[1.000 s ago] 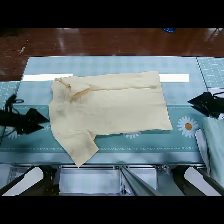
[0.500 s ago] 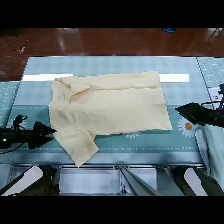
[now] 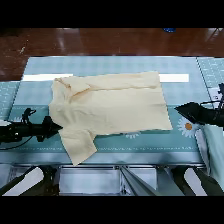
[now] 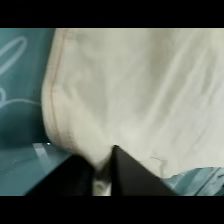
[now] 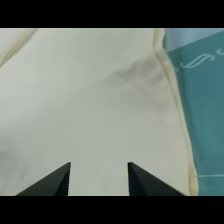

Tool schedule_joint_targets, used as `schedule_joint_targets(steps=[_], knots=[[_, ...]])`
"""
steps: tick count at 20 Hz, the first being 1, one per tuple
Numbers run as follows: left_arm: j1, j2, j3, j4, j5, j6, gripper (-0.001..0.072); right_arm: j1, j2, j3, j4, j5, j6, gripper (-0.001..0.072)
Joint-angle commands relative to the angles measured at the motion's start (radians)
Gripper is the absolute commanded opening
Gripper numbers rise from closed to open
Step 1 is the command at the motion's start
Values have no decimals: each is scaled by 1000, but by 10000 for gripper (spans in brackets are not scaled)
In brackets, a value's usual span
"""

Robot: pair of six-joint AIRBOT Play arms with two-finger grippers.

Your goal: Fold the shirts.

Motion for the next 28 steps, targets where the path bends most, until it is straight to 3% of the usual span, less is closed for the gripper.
schedule_joint_targets(steps=[1,5,10,14,21,22,24,25,28], knots=[[-49,-3,1,-20,-8,31,22,-105,1,4,-84,-28,17,411],[-50,-3,0,-20,-29,50,22,-159,1,-42,-373,25,163,411],[-50,-3,0,-20,-29,50,22,-159,-59,-132,-277,30,194,411],[-50,-3,0,-20,-27,49,22,-57,-192,-134,-215,24,126,411],[-50,-3,0,-20,-27,49,22,92,-389,-84,-32,-140,83,410],[-50,-3,0,-20,-27,49,22,109,-403,-68,-10,-161,82,393],[-50,-3,0,-20,-28,49,22,142,-414,-31,64,-161,18,21],[-50,-3,3,-21,-29,49,22,161,-414,-5,117,-138,-50,18],[-50,5,92,-49,-99,71,21,209,-396,181,170,4,-89,17]])
